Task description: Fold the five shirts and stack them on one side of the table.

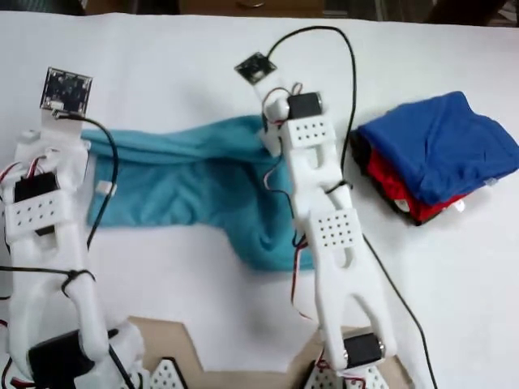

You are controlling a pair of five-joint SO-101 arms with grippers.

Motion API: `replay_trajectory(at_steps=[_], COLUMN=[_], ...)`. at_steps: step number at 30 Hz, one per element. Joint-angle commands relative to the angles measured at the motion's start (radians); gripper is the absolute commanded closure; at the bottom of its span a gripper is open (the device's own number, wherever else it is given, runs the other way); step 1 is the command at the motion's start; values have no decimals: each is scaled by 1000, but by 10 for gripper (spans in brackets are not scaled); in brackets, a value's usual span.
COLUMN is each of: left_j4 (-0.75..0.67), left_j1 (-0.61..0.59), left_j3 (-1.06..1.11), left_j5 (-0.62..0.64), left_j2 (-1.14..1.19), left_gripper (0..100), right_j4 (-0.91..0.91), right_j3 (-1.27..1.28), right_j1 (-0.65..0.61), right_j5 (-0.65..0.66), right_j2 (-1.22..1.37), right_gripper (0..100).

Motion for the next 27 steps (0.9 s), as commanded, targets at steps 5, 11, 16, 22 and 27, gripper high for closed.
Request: replay_trajectory(at_steps=[5,11,16,22,27], left_j4=[5,3,3,2,-2], left_j1=[-2,-2,-2,-2,3], left_j3=[-50,-50,-50,-50,-54], left_j5=[-3,-3,-3,-3,2], left_j2=[-14,-14,-14,-14,-14], left_gripper=[980,980,980,980,980], right_j4=[-44,-42,-38,18,93], right_j3=[-40,-37,-37,-32,-32], right_j1=[13,45,64,71,19], right_j5=[-2,-2,-2,-2,-2], right_j2=[-36,-157,-243,-289,-193], right_gripper=[930,977,977,976,974])
